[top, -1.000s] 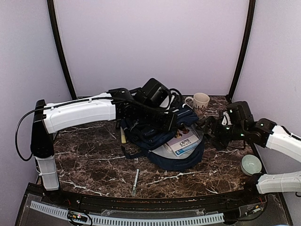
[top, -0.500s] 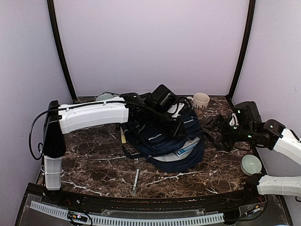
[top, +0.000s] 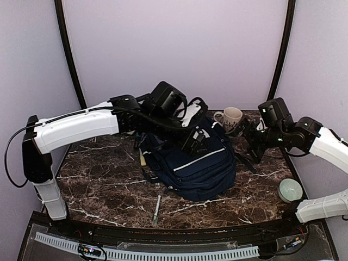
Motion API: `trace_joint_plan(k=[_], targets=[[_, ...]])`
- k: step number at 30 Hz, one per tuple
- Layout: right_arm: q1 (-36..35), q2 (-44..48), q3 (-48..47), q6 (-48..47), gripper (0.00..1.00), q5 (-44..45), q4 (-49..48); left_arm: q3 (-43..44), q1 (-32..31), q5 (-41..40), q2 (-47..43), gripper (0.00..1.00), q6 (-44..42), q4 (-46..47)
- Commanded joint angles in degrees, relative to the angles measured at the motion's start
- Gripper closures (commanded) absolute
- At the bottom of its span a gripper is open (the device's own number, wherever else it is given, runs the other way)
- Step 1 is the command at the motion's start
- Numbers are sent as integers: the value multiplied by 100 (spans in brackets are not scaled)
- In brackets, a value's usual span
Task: Pack the student bag
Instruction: Place the largest pocket of the bag in the student bag, then hold the largest pocket of the student bag.
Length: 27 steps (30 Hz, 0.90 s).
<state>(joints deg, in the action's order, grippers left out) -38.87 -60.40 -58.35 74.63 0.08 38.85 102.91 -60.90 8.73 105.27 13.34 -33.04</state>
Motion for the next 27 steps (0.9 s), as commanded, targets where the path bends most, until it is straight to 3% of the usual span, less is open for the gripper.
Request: trace_joint_plan(k=[1, 7, 11, 18, 27], targets=[[-173, -321, -217, -93, 0, 261, 14, -1169, 27, -721, -1204, 10, -658, -459], [-555, -875, -987, -376, 0, 671, 737, -2790, 26, -758, -2326, 16, -852, -753], [-781, -984, -850, -228, 0, 643, 465, -3529, 31, -685, -2442, 21, -772, -585], [-1087, -1375, -964, -155, 0, 582, 313, -3868, 164, -250, -1849, 32, -560, 39], [-1624, -1985, -1544, -210, 0, 828, 841, -4200, 395, 185, -1835, 33, -698, 400]])
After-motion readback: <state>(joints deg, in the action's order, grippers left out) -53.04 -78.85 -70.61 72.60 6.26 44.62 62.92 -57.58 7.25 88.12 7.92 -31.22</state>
